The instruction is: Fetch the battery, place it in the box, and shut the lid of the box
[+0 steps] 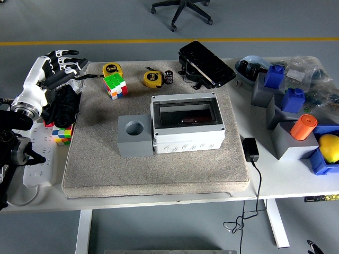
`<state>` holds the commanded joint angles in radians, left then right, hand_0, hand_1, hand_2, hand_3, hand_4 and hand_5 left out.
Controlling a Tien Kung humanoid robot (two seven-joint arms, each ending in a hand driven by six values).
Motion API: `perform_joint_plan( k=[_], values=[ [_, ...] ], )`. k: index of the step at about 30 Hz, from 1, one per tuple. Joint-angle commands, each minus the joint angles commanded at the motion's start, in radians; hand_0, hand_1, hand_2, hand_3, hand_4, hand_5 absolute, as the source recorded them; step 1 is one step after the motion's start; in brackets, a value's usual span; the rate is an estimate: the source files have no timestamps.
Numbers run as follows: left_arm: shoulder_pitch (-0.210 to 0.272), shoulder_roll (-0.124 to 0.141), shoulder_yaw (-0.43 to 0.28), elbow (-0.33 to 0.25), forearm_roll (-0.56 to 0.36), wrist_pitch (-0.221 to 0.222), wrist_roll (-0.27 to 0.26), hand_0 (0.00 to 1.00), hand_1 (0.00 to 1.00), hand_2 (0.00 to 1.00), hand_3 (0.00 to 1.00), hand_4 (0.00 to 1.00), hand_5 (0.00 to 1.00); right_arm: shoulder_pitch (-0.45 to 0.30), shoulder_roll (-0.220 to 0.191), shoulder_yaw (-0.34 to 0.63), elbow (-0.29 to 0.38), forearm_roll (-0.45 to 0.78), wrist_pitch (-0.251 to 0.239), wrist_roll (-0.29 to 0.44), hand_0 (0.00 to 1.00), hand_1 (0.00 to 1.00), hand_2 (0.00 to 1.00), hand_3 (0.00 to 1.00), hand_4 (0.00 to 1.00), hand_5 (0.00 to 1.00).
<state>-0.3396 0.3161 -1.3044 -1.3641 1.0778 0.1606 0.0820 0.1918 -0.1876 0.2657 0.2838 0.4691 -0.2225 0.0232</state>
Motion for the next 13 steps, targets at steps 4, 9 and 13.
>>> perform_joint_plan(
  k=[4,9,13],
  values=[
    [-0.001,-0.002,-0.001,0.0,0.0,-0.001,0.004,0.54,0.611,0.587,0.625,0.923,0.324,0.001,-0.004,0.002,0.0,-0.001,0.0,-0.003,0.664,0.64,0.648,0.539,0.883,0.445],
    [-0.001,-0.006,-0.005,0.001,0.004,-0.009,0.018,0.54,0.611,0.588,0.626,0.923,0.324,-0.001,-0.004,0.009,-0.001,-0.001,0.0,-0.006,0.663,0.64,0.648,0.539,0.883,0.445],
    [0.006,-0.008,-0.008,0.001,0.001,-0.01,0.02,0.54,0.611,0.588,0.626,0.923,0.324,-0.003,-0.001,0.021,-0.001,-0.006,-0.003,-0.001,0.663,0.64,0.648,0.539,0.883,0.445]
  ],
)
